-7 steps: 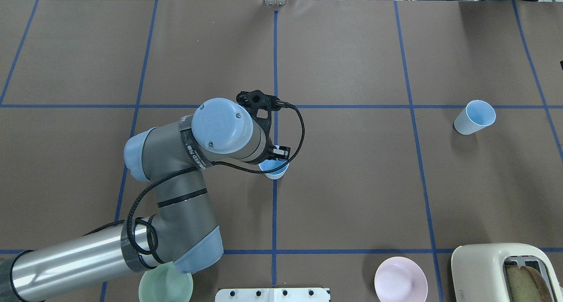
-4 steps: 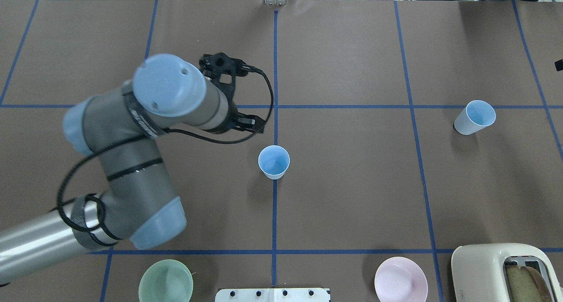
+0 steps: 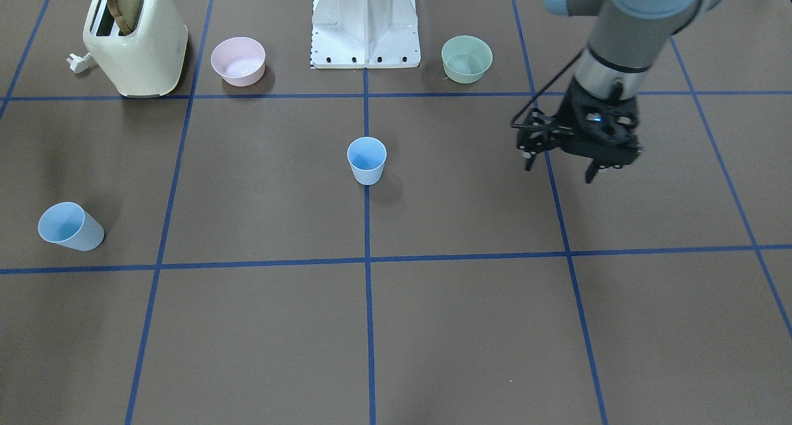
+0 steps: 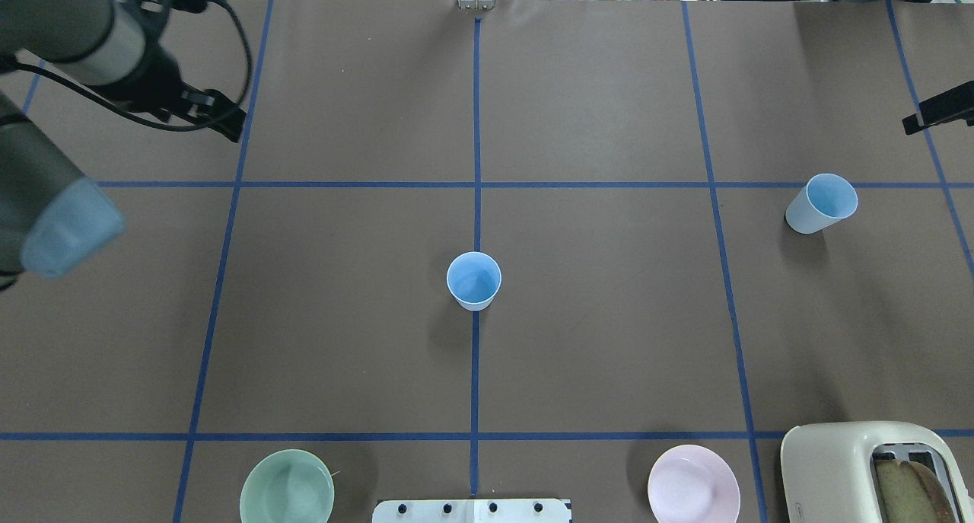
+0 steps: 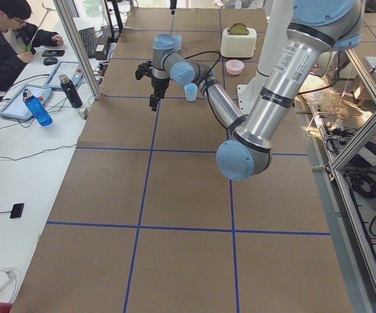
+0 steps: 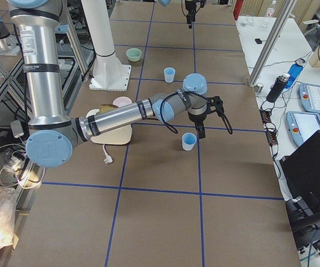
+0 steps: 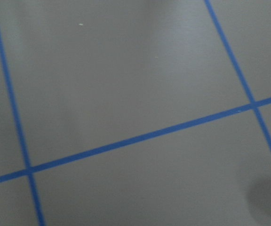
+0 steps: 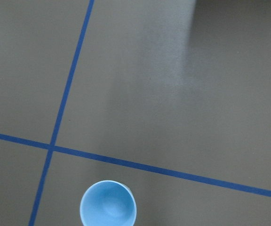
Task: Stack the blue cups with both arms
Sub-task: 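Open and withdraw the left gripper while the right gripper approaches the other cup, then lower the right gripper onto the second light blue cup and grasp its rim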
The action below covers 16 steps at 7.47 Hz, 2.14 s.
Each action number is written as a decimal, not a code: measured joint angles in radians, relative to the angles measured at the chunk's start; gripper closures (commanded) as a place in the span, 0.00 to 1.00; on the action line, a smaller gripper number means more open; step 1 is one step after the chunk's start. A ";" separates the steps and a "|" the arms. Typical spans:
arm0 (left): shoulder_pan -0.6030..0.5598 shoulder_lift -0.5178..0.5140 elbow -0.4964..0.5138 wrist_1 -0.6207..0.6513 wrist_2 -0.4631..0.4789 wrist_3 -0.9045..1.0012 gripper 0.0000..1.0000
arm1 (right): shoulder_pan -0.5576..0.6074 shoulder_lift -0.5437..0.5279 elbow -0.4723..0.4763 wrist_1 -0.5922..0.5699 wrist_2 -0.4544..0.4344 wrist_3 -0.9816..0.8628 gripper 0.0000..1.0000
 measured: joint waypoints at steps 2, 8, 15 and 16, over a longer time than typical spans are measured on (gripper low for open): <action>-0.228 0.127 0.067 0.001 -0.111 0.329 0.01 | -0.046 0.006 0.016 0.000 -0.019 0.039 0.00; -0.671 0.300 0.484 -0.162 -0.232 0.782 0.01 | -0.074 -0.005 -0.065 0.002 -0.030 -0.081 0.00; -0.684 0.361 0.500 -0.267 -0.242 0.781 0.01 | -0.177 0.071 -0.296 0.130 -0.087 -0.099 1.00; -0.684 0.361 0.501 -0.269 -0.242 0.781 0.01 | -0.183 0.071 -0.299 0.131 -0.086 -0.101 1.00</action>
